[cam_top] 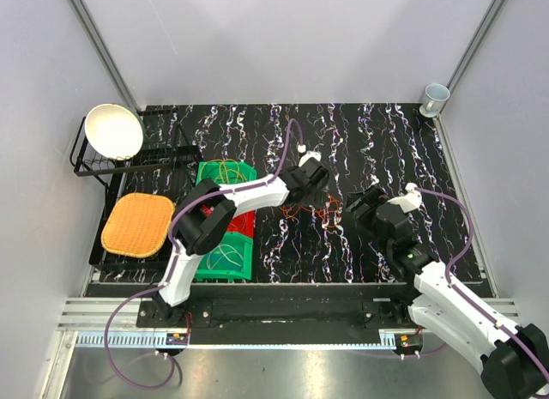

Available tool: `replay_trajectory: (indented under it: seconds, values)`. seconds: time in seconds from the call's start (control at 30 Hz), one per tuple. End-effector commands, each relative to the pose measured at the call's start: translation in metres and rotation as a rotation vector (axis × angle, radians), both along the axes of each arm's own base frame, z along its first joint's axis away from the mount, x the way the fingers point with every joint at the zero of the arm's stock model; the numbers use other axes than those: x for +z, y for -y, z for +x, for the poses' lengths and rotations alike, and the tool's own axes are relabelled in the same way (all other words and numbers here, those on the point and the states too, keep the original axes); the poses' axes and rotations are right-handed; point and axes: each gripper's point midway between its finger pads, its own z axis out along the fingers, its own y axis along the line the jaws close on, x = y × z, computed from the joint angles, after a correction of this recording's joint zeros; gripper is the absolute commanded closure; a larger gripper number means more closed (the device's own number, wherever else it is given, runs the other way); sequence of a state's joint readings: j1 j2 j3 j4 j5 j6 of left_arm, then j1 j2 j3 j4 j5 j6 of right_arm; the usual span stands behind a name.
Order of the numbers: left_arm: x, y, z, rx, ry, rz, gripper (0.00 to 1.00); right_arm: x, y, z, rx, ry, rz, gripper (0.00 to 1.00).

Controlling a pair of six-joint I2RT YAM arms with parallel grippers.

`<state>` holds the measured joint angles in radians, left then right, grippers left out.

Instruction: Untangle the cables

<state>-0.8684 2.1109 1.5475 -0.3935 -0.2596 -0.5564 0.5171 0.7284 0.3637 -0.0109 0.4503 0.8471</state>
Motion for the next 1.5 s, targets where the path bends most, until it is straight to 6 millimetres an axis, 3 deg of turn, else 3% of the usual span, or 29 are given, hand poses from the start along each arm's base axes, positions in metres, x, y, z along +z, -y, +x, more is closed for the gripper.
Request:
replay_trajectory:
  seconds: [0.0, 0.17, 0.3, 0.4, 0.67, 0.83, 1.03, 1.23, 1.47]
  values:
    - [0.007, 0.004, 0.020, 0.049, 0.055, -0.021, 0.08, 0.010, -0.001, 0.004, -0.008, 0.040, 0.035, 0.00]
    - [-0.001, -0.008, 0.027, 0.082, 0.054, 0.001, 0.12, 0.010, -0.001, 0.004, -0.006, 0.041, 0.037, 0.00]
    - [-0.007, -0.011, 0.028, 0.085, 0.048, -0.008, 0.20, 0.010, -0.001, 0.004, -0.007, 0.040, 0.037, 0.00]
    - [-0.013, -0.013, 0.026, 0.084, 0.037, -0.001, 0.37, 0.010, -0.001, 0.004, -0.007, 0.041, 0.038, 0.01]
    - [-0.032, -0.015, 0.021, 0.082, 0.005, 0.015, 0.97, 0.010, -0.002, 0.004, -0.005, 0.041, 0.037, 0.00]
    - [-0.038, -0.018, 0.019, 0.092, -0.011, 0.039, 1.00, 0.011, -0.001, 0.004, -0.008, 0.043, 0.037, 0.00]
    - [-0.012, -0.016, 0.012, 0.068, 0.003, 0.001, 1.00, 0.011, -0.002, 0.004, -0.002, 0.042, 0.037, 0.00]
    - [0.048, -0.025, -0.002, 0.049, 0.046, -0.073, 1.00, 0.011, -0.002, 0.004, -0.001, 0.043, 0.038, 0.00]
    - [0.098, -0.045, -0.017, 0.053, 0.091, -0.110, 1.00, 0.011, -0.002, 0.003, 0.000, 0.046, 0.040, 0.00]
